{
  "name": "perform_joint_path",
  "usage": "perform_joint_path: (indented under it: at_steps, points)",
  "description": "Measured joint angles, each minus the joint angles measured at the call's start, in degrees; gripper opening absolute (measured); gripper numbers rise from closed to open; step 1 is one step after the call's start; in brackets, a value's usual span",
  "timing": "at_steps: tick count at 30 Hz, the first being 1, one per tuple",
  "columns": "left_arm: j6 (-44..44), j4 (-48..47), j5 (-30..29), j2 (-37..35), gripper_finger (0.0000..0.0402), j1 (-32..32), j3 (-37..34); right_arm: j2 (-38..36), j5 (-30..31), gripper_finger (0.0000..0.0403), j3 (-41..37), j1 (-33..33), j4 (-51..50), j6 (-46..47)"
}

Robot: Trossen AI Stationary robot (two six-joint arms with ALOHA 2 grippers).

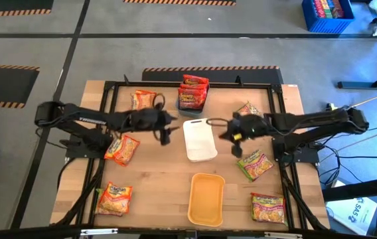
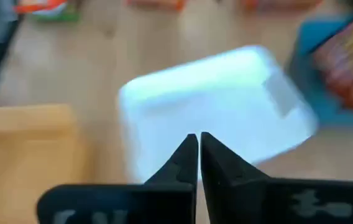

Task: Sort Maruchan noodles
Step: Put the red noodle pack into the blue bin

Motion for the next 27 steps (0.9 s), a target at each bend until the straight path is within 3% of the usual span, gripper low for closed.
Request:
perform_joint_path:
  at_steps: [6,19,27]
  points:
    - [-1.58,2.82,-0.18,-0.31,0.0180,-7.22,-3.20,3.24,1.97,0.0003,5.04,13.17,-5.84,12.76]
    - [-3.70,3.26,-3.35,-0.10,0.0180,-20.80,-3.28,8.62,2.63,0.0003,5.83,31.72,-9.22,43.85]
    - [-6.15,3.35,-4.99,-0.10,0.0180,-24.79,-3.28,10.57,2.41,0.0003,5.85,41.21,-17.82,71.75]
